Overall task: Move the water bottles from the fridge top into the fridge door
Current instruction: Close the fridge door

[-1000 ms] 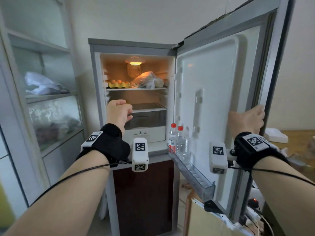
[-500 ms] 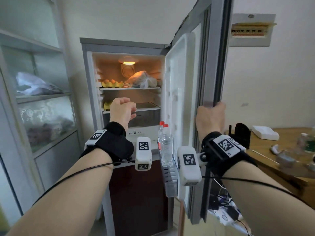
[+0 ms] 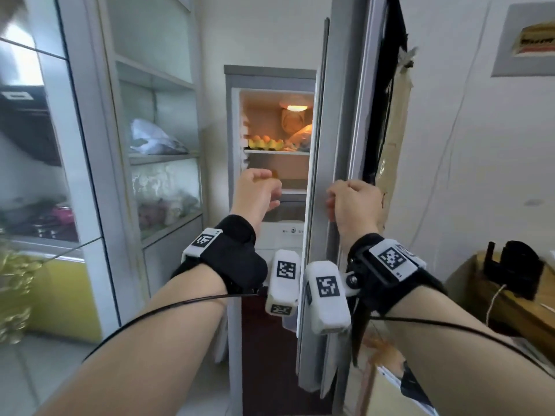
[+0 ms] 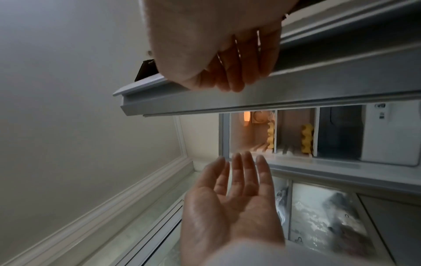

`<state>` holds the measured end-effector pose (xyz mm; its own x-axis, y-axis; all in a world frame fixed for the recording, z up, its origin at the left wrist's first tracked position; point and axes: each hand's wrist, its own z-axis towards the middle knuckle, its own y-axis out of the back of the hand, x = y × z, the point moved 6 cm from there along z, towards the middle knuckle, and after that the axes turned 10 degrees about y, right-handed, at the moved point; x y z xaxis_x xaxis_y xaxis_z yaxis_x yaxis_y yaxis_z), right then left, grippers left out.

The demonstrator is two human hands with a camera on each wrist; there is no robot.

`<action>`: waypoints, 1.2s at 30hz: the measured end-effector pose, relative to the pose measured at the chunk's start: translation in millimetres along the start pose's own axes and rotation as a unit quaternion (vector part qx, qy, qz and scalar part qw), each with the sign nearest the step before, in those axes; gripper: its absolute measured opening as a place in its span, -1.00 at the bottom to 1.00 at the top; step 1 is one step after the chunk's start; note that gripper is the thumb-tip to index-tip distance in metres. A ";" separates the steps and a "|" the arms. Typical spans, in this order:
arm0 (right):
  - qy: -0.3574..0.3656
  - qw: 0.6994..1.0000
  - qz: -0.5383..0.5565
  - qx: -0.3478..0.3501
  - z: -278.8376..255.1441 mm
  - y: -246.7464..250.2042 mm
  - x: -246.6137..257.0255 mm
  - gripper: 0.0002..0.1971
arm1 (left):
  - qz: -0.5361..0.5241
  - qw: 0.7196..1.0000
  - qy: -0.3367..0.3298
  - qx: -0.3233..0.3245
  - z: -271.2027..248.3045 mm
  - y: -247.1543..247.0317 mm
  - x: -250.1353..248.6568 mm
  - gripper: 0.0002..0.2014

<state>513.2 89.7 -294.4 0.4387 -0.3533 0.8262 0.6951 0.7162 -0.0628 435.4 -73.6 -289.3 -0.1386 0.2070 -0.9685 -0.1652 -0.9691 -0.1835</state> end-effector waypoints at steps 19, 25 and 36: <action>0.000 0.989 -0.144 0.037 90.5 -70.4 -71.1 -0.64 | 0.162 0.970 -0.128 -0.127 95.6 12.4 -2.7 -0.78; 0.022 0.988 -0.152 0.023 114.2 -118.6 -95.7 -0.63 | 0.126 0.972 -0.137 -0.140 158.5 42.7 10.6 -0.92; 0.048 0.977 -0.207 0.005 170.2 -210.4 -141.9 -0.65 | 0.104 0.980 -0.115 -0.126 293.0 90.1 32.6 -0.90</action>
<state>207.8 91.7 -303.1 0.1736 -0.6681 0.7235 0.8192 0.5057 0.2704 129.9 -114.8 -287.9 -0.3651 -0.0027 -0.9310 0.1331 -0.9899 -0.0493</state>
